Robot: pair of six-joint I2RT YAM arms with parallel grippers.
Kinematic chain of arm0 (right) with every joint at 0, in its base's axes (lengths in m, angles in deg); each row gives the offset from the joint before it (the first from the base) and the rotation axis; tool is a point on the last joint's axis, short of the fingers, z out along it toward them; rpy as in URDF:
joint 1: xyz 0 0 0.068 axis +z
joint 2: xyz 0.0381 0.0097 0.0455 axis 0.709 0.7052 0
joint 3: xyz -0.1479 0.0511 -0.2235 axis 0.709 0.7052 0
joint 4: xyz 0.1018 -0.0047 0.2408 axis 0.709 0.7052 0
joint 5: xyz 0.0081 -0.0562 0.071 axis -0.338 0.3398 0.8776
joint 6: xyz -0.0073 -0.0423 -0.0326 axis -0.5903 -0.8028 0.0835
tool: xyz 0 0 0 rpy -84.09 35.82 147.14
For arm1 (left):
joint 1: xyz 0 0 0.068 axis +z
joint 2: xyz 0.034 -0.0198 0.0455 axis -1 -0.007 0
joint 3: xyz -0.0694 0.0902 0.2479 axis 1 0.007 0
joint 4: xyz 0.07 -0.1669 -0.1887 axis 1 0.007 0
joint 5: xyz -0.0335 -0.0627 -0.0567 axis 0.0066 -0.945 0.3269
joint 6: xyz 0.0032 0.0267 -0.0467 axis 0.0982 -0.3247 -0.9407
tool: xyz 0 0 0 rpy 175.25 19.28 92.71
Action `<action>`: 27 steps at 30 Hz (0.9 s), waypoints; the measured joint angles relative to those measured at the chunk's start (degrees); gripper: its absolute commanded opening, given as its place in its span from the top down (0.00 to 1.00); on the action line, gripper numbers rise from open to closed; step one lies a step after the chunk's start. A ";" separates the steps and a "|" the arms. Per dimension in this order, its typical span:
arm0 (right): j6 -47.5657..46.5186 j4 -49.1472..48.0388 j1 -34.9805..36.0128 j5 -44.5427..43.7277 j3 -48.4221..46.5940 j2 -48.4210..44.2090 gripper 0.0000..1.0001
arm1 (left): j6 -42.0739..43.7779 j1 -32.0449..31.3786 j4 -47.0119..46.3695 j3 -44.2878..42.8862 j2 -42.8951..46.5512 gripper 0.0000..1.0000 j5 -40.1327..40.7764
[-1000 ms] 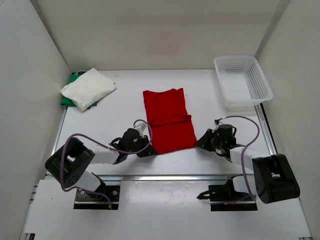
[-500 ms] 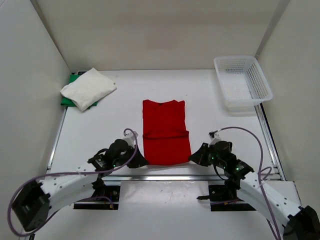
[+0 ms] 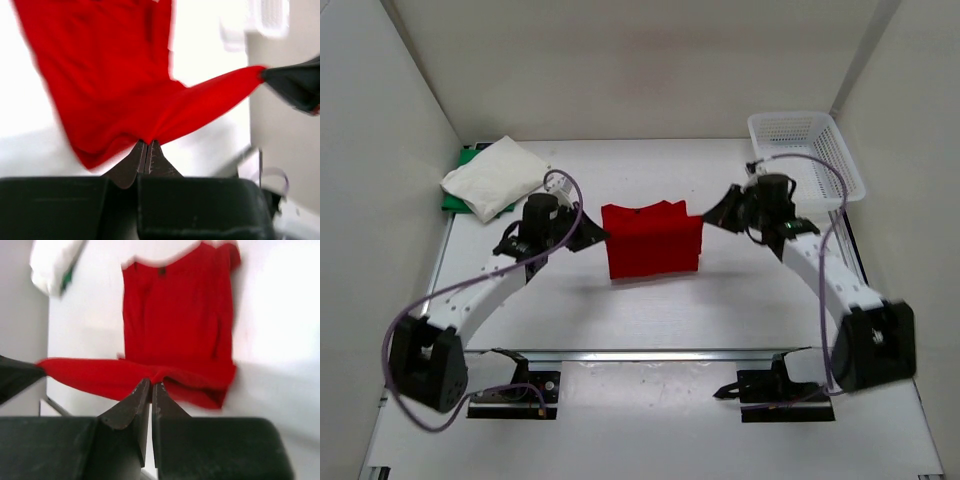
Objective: Fold and stack the t-shirts
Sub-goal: Fold the long partially folded tshirt into a neat square
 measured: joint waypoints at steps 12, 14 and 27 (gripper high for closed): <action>-4.37 2.51 -2.86 8.15 -49.83 54.03 1.00 | -1.03 11.56 -7.43 -21.46 -38.16 0.91 0.52; -4.28 3.54 -2.91 8.79 -58.07 60.70 0.92 | -1.53 12.63 -7.89 -26.27 -43.08 0.77 0.90; -7.82 23.61 -4.46 7.74 -106.22 85.44 0.77 | -4.57 17.27 -9.18 -35.78 -51.87 0.59 2.95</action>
